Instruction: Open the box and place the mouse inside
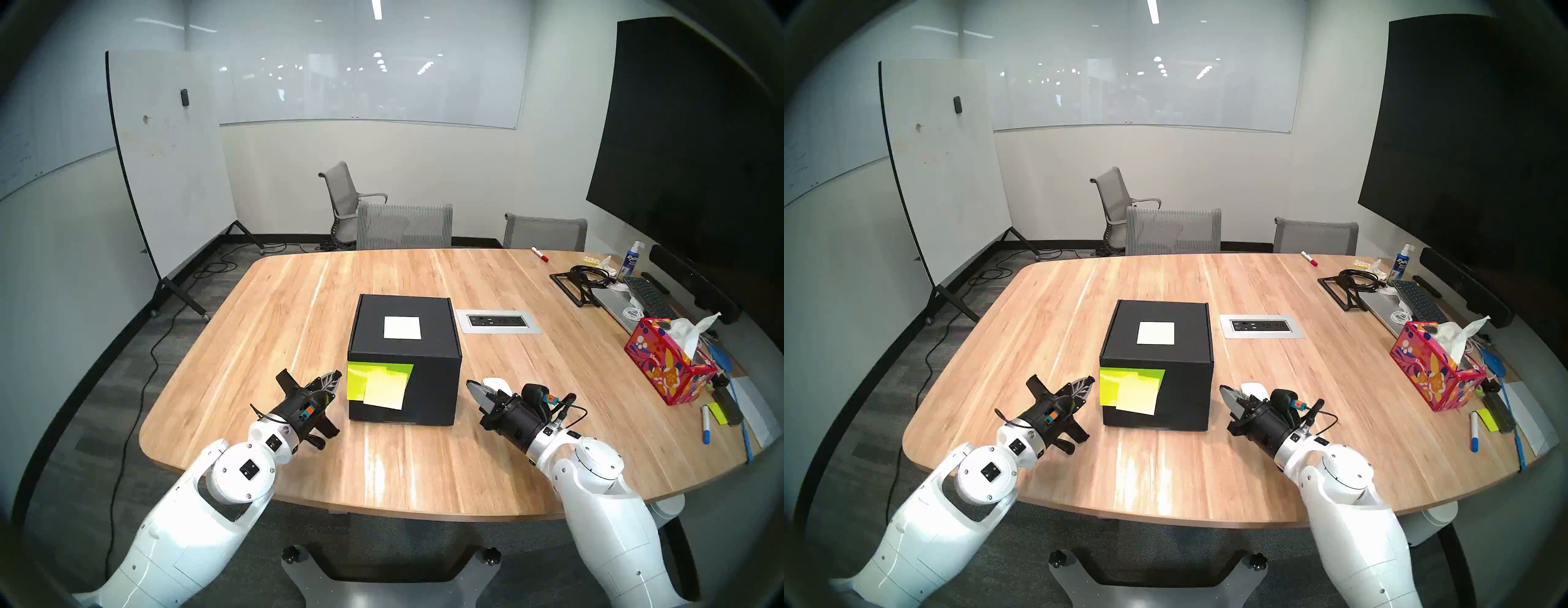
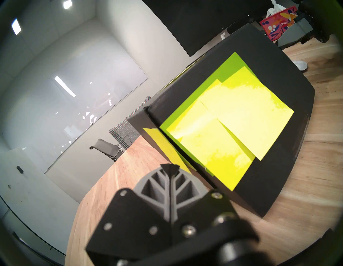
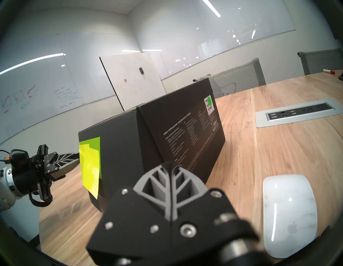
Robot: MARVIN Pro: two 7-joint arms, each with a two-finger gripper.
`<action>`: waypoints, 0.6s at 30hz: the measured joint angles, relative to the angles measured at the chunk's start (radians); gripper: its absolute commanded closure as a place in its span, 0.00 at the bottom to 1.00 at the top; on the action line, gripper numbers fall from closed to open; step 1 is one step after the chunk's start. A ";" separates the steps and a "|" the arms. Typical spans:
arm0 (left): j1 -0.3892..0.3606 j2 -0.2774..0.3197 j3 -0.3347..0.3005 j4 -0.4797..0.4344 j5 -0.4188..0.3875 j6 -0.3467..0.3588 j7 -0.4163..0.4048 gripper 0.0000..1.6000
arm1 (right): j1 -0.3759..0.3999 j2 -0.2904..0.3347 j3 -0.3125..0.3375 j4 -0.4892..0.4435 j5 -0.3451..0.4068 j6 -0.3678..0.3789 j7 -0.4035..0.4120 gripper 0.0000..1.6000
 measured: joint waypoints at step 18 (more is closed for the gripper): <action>0.000 0.000 0.000 0.000 0.000 0.000 0.000 1.00 | 0.000 -0.001 0.001 0.000 -0.001 0.000 0.001 1.00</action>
